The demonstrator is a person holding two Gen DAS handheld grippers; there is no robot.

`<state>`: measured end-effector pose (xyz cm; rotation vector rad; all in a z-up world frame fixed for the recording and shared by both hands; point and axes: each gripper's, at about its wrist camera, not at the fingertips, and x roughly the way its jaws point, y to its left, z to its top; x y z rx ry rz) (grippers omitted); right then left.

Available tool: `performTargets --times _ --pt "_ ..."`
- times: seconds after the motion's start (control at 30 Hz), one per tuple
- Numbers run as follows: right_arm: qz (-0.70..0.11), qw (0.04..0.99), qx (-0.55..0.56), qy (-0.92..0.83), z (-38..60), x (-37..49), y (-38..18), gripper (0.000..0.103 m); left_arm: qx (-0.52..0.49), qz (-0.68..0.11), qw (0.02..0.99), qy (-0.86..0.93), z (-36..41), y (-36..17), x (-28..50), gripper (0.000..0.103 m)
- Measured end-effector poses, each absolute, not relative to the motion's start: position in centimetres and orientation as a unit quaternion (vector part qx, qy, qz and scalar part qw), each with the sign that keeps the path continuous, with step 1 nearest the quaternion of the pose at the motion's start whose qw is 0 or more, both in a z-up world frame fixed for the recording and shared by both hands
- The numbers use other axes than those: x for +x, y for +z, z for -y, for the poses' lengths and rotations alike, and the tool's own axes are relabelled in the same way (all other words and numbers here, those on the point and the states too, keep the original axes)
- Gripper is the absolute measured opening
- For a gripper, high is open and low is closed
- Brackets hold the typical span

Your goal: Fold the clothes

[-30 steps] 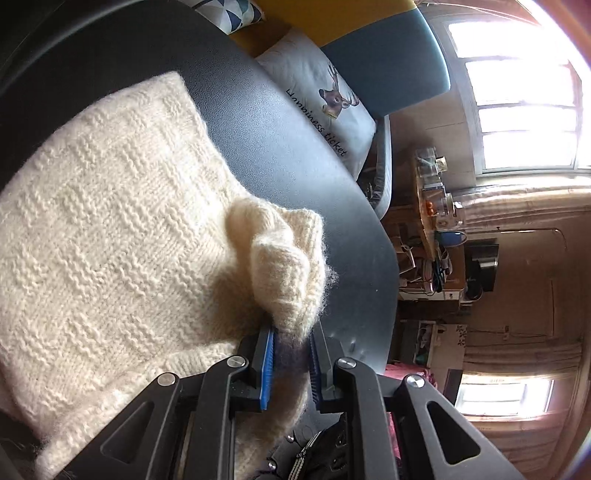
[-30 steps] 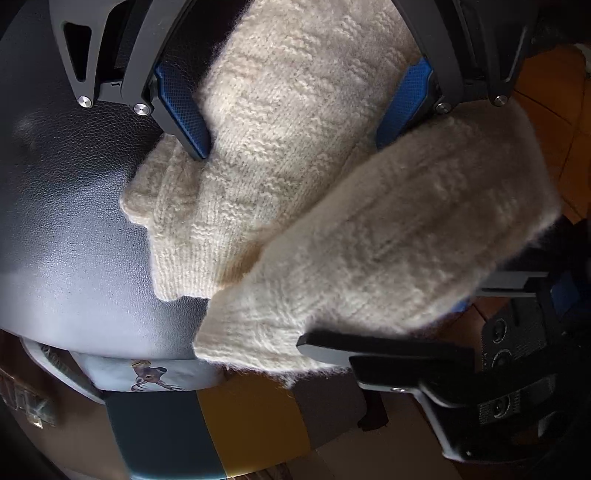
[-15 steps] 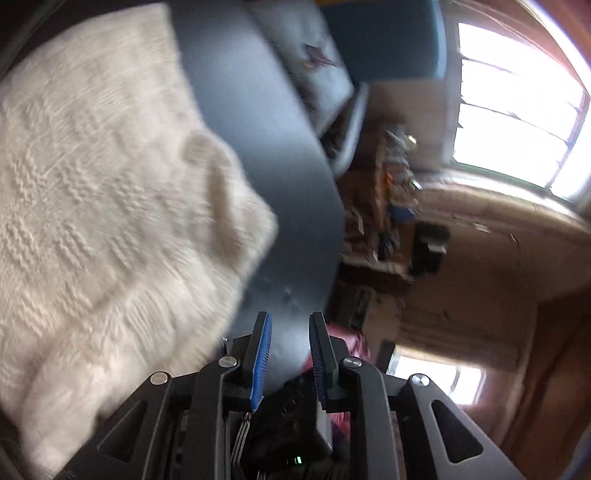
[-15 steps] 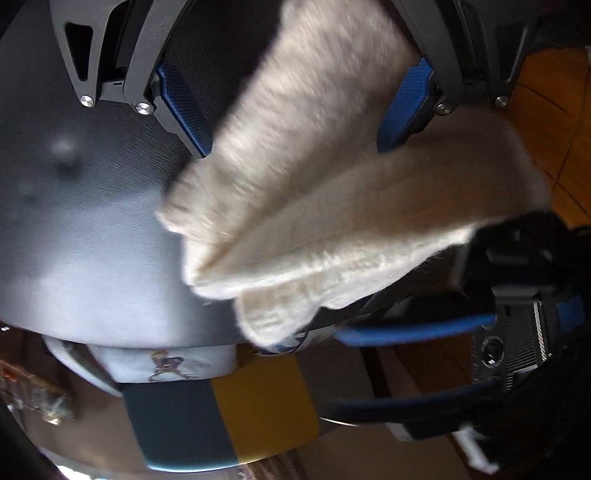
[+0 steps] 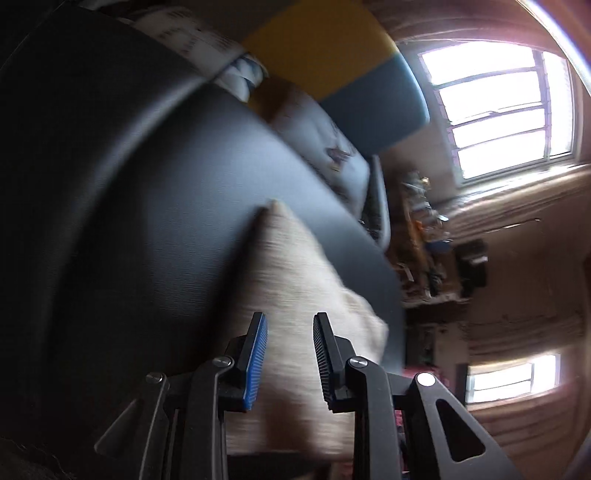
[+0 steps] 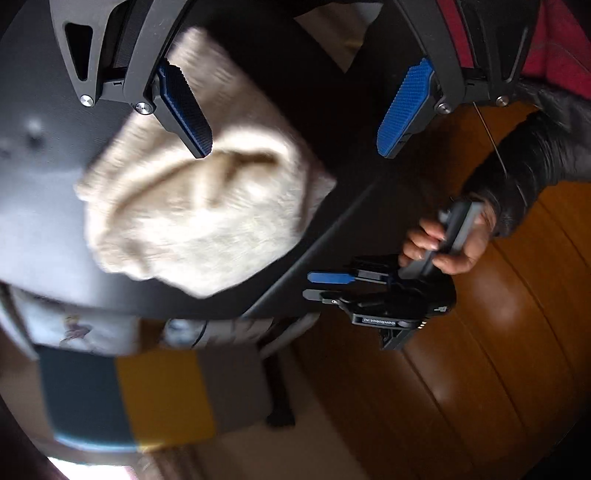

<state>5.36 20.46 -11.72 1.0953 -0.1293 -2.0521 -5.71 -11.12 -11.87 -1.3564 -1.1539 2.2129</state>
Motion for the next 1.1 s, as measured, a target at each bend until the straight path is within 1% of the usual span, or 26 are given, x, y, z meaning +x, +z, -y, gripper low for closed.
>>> performTargets --times 0.07,0.1,0.13,0.17,0.2,0.23,0.27,0.33,0.37,0.4,0.47,0.5,0.53,0.57,0.63,0.67,0.7,0.87,0.93,0.97,1.0,1.03,1.07,1.1 --pt "0.075 0.387 0.482 -0.782 -19.2 3.1 -13.4 0.092 -0.462 0.384 0.178 0.779 9.9 -12.6 -5.3 0.024" --pt "0.099 0.39 0.5 -0.767 -18.8 2.4 -14.5 0.082 -0.457 0.375 0.194 0.783 9.2 -12.9 -5.2 0.024" --pt "0.117 0.393 0.508 -0.757 -18.6 2.1 -15.3 0.059 -0.455 0.362 0.207 0.787 8.7 -13.1 -4.9 0.024" --pt "0.134 0.402 0.505 -0.752 -18.9 2.4 -15.6 0.05 -0.455 0.337 0.222 0.793 7.4 -13.4 -4.6 0.024" --pt "0.154 0.415 0.496 -0.747 -19.4 3.1 -15.9 0.047 -0.46 0.311 0.232 0.799 5.9 -13.6 -4.4 0.024" --pt "0.165 0.411 0.496 -0.747 -20.1 3.8 -16.6 0.047 -0.465 0.286 0.239 0.803 4.4 -13.8 -4.3 0.024" --pt "0.167 0.384 0.512 -0.75 -20.9 4.5 -18.0 0.046 -0.472 0.269 0.245 0.803 3.5 -14.4 -4.1 0.024" --pt "0.174 0.332 0.544 -0.751 -22.6 5.4 -20.9 0.016 -0.483 0.251 0.259 0.798 2.4 -15.6 -3.9 0.024" --pt "0.189 0.325 0.538 -0.754 -23.4 5.9 -21.2 0.016 -0.486 0.251 0.269 0.793 2.1 -16.0 -3.8 0.024" --pt "0.205 0.32 0.532 -0.756 -24.1 6.3 -20.9 0.019 -0.491 0.248 0.276 0.788 1.9 -16.0 -3.8 0.021" --pt "0.206 0.317 0.514 -0.77 -24.7 7.0 -19.3 0.023 -0.496 0.24 0.286 0.784 1.6 -15.7 -3.7 0.021" --pt "0.202 0.313 0.5 -0.782 -24.9 7.1 -18.2 0.03 -0.492 0.233 0.286 0.789 1.5 -15.3 -3.7 0.021" --pt "0.204 0.309 0.485 -0.792 -25.3 6.7 -17.4 0.04 -0.487 0.225 0.286 0.794 1.4 -15.0 -3.7 0.022" --pt "0.215 0.307 0.467 -0.801 -25.8 5.9 -16.7 0.047 -0.484 0.22 0.288 0.797 1.3 -14.7 -3.7 0.023" --pt "0.254 0.296 0.43 -0.814 -26.9 4.7 -15.0 0.085 -0.474 0.209 0.293 0.803 0.8 -14.0 -3.6 0.023" --pt "0.273 0.289 0.417 -0.817 -27.3 3.9 -14.6 0.09 -0.468 0.203 0.297 0.807 0.4 -13.6 -3.3 0.023" --pt "0.29 0.283 0.408 -0.818 -27.6 3.0 -14.4 0.093 -0.462 0.198 0.3 0.811 0.3 -13.4 -3.1 0.023" --pt "0.344 0.243 0.424 -0.801 -27.6 -2.3 -17.0 0.093 -0.445 0.163 0.322 0.819 0.0 -13.0 -1.5 0.023" --pt "0.344 0.227 0.443 -0.796 -26.8 -4.0 -18.5 0.091 -0.441 0.15 0.327 0.822 -0.1 -13.2 -1.3 0.023" --pt "0.338 0.222 0.45 -0.796 -26.2 -4.5 -19.1 0.087 -0.44 0.152 0.33 0.821 0.0 -13.3 -1.4 0.024" --pt "0.326 0.22 0.454 -0.8 -25.5 -4.8 -19.5 0.062 -0.438 0.155 0.333 0.82 0.0 -13.4 -1.5 0.024" --pt "0.315 0.217 0.457 -0.803 -24.8 -5.1 -19.9 0.025 -0.437 0.157 0.336 0.819 0.1 -13.5 -1.6 0.024" --pt "0.3 0.213 0.462 -0.807 -24.4 -5.3 -20.1 0.022 -0.436 0.16 0.339 0.818 0.2 -13.6 -1.6 0.024" --pt "0.28 0.207 0.467 -0.813 -24.4 -5.3 -20.1 0.022 -0.433 0.166 0.339 0.818 0.4 -13.6 -1.7 0.024"
